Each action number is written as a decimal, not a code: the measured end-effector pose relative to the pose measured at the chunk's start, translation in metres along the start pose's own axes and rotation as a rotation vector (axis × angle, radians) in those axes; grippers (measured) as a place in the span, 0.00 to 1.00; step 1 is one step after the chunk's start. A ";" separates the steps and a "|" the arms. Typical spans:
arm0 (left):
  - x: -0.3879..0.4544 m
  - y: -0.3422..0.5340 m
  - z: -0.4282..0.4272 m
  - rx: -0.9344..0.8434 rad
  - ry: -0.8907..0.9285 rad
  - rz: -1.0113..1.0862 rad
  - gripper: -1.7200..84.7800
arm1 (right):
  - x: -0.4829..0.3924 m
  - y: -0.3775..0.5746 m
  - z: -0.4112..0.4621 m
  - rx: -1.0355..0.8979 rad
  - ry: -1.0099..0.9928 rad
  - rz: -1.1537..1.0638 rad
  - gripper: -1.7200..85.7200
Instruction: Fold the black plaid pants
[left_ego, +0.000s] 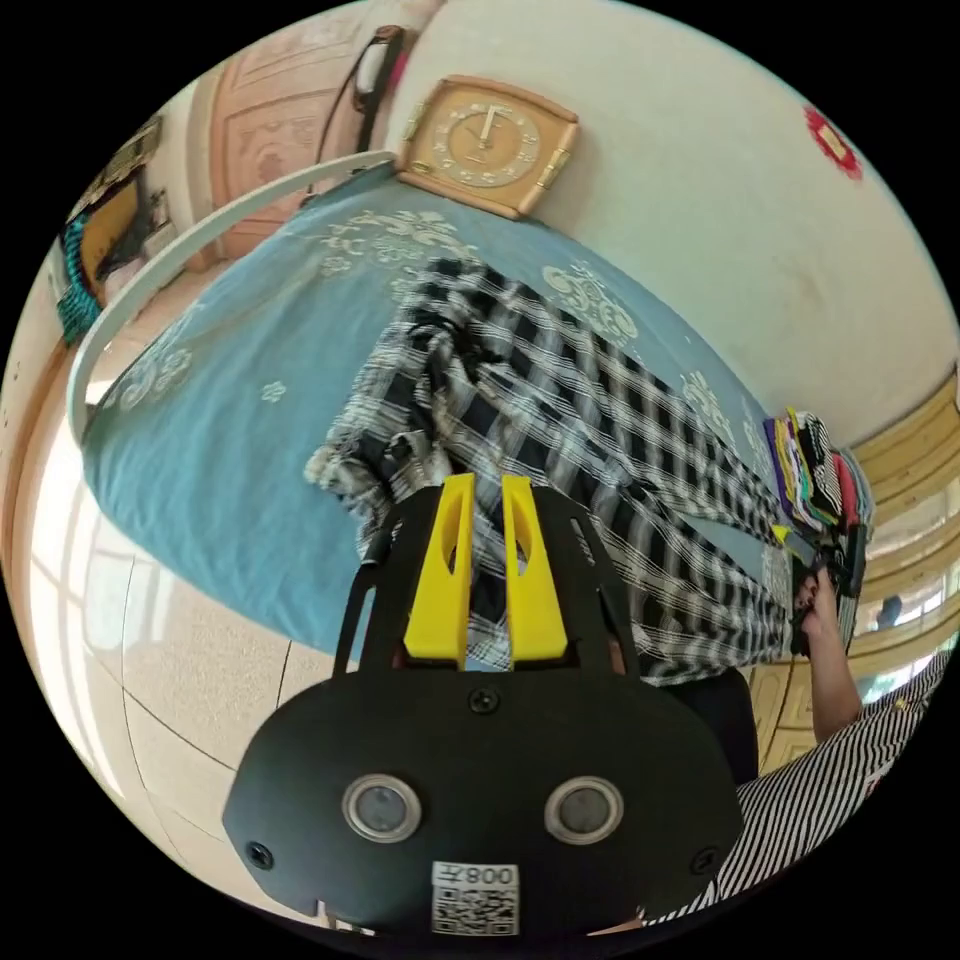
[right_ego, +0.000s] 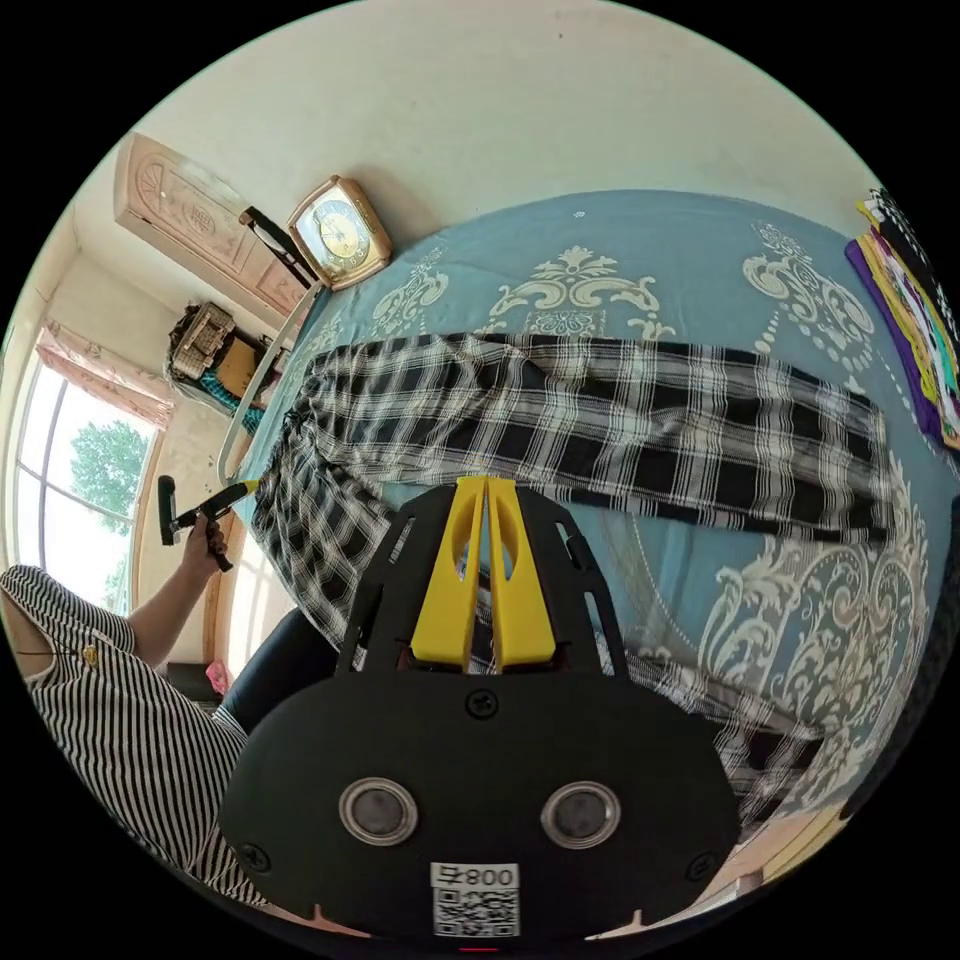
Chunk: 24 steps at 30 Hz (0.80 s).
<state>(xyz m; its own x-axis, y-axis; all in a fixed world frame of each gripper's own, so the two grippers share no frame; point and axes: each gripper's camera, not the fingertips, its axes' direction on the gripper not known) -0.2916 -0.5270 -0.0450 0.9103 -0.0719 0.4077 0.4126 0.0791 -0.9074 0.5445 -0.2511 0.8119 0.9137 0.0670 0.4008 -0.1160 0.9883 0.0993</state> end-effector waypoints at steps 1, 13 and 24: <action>-0.023 0.007 -0.008 0.024 -0.032 -0.078 0.09 | 0.001 0.009 -0.004 0.003 -0.006 0.016 0.02; -0.126 0.015 0.013 -0.086 0.172 -0.335 0.06 | -0.039 0.046 0.017 -0.183 0.040 0.004 0.06; -0.194 0.043 -0.029 -0.064 0.115 -0.390 0.04 | -0.117 0.055 0.079 -0.386 0.321 -0.277 0.05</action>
<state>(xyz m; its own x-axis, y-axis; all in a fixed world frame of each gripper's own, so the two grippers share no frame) -0.4517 -0.5379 -0.1664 0.6745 -0.1953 0.7120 0.7202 -0.0379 -0.6927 0.4008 -0.2155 0.8428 0.9692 -0.2230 0.1048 0.2404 0.9493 -0.2025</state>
